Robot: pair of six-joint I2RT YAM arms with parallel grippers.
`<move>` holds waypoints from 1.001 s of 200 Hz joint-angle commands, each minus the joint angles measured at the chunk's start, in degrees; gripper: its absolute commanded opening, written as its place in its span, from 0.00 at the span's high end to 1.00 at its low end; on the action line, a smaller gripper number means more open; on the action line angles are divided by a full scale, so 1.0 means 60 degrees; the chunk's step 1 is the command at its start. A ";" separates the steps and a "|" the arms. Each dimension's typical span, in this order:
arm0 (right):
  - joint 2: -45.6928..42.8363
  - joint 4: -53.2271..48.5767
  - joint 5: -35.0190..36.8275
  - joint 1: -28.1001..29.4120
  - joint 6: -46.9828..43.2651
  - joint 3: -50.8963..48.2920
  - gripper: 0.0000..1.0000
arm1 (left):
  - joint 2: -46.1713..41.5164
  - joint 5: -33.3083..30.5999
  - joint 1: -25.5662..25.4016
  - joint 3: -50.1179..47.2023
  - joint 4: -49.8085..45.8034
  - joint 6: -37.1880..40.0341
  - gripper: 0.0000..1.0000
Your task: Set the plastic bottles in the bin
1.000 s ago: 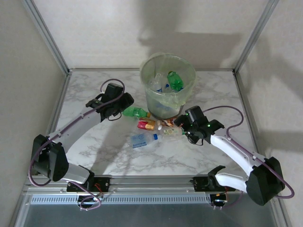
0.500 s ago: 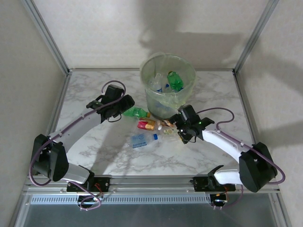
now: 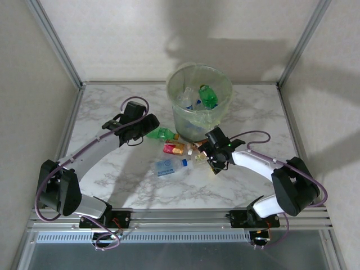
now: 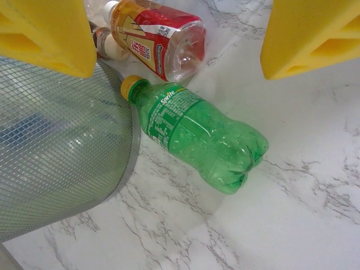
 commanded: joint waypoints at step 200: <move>-0.1420 -0.2935 0.1828 -0.0961 -0.1636 0.0218 0.35 | -0.0541 -0.0296 0.0124 -0.0329 0.0284 -0.0317 0.27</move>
